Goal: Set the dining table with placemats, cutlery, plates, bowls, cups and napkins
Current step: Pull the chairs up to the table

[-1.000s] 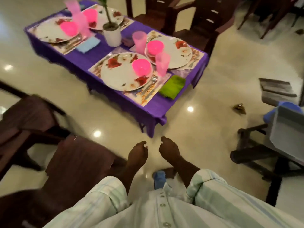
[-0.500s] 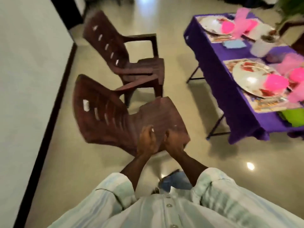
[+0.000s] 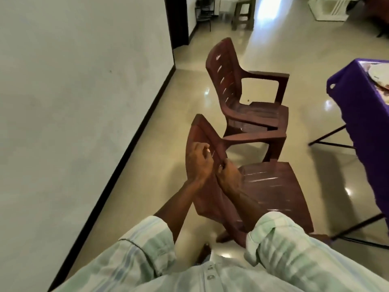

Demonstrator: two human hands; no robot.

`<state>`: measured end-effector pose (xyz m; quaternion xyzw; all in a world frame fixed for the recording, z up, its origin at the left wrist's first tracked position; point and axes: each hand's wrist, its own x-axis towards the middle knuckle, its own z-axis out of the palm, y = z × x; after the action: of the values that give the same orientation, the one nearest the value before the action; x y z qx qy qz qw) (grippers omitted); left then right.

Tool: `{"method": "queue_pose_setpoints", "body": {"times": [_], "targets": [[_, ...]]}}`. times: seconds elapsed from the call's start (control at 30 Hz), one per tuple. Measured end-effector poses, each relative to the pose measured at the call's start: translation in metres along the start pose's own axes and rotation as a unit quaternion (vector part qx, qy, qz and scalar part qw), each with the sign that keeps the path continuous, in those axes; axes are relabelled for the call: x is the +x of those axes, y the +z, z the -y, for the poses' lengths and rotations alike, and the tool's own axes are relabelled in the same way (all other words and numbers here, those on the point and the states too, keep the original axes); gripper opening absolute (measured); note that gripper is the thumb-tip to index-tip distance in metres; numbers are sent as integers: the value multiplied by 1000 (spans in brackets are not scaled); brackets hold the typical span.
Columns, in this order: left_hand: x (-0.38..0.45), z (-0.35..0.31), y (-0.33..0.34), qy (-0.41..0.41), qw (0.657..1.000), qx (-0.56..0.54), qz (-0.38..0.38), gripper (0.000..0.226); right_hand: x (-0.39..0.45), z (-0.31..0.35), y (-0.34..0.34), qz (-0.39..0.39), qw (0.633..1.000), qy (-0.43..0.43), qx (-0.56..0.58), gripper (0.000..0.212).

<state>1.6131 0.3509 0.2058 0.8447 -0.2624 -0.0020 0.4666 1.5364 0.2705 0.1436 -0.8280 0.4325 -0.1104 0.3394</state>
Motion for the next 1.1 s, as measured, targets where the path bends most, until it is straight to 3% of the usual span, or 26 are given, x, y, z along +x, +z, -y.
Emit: {"method": "queue_pose_setpoints", "body": {"times": [0.27, 0.47, 0.57, 0.7, 0.93, 1.1], "targets": [[87, 17, 0, 61, 995, -10, 77, 19, 39, 43, 14, -42, 998, 54, 13, 25], [135, 23, 21, 159, 972, -30, 173, 22, 57, 53, 9, -151, 975, 162, 21, 27], [157, 33, 33, 221, 940, -7, 261, 30, 51, 58, 17, -220, 947, 234, 25, 28], [182, 46, 37, 321, 879, -4, 354, 28, 31, 85, 34, -258, 910, 319, 60, 26], [199, 82, 21, 432, 774, 39, 461, 19, -4, 116, 55, -133, 876, 464, 6, 20], [212, 88, 26, 498, 698, 120, 500, 25, 1, 126, 61, -124, 863, 489, -5, 29]]}}
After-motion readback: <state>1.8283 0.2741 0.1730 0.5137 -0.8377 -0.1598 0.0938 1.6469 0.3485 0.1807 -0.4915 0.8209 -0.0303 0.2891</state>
